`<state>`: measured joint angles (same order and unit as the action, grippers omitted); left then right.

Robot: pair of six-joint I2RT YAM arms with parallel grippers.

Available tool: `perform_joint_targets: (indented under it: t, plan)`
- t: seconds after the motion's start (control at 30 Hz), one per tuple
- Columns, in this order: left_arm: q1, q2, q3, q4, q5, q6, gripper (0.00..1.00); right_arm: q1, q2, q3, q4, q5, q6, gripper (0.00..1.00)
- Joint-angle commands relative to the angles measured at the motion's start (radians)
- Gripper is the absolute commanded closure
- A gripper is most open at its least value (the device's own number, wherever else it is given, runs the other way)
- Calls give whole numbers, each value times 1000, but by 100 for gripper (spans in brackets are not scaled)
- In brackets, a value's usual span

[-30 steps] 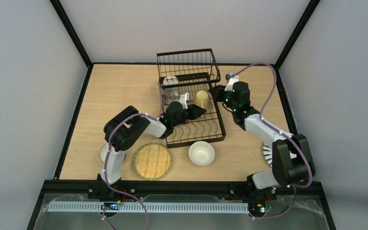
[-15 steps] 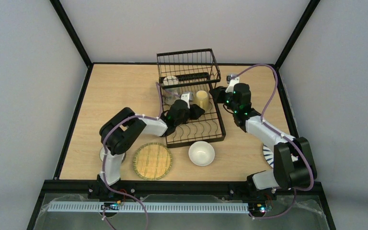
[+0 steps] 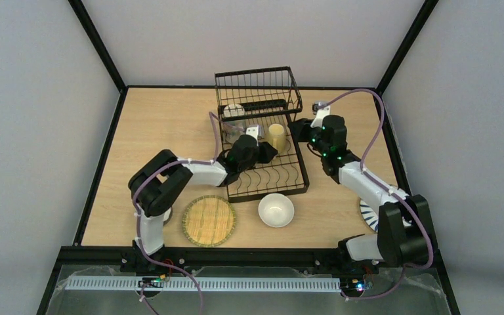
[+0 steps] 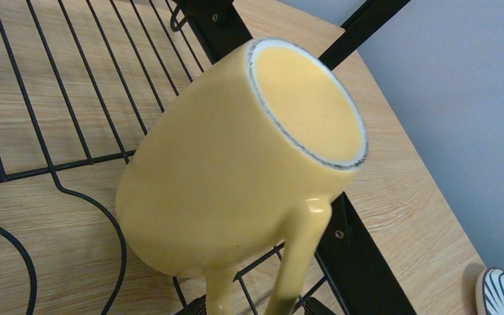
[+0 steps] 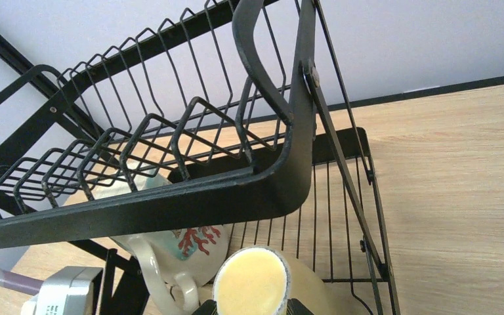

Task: Load the mixed dishes into the dish rack
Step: Place the upside down cup on the dish rack.

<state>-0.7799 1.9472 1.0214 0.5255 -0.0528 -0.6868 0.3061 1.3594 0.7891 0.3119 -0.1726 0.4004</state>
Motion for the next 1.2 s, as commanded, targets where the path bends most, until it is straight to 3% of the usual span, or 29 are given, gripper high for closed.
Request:
perform_joint_targets:
  t: [0.0, 0.67, 0.9, 0.97, 1.17]
  plan:
    - [-18, -83, 4, -22, -33, 69, 15, 2, -44, -20, -36, 2, -14, 40]
    - [-57, -273, 5, -241, -60, 62, 16, 21, -195, -100, -191, 39, -36, 41]
    - [-119, -405, -50, -317, -169, 98, 16, 81, -196, -143, -181, 76, -60, 44]
    - [-138, -452, -74, -345, -201, 113, 16, 99, -180, -158, -162, 96, -60, 50]
    - [-185, -603, -178, -438, -295, 137, 16, 127, -99, -173, -119, 138, -31, 81]
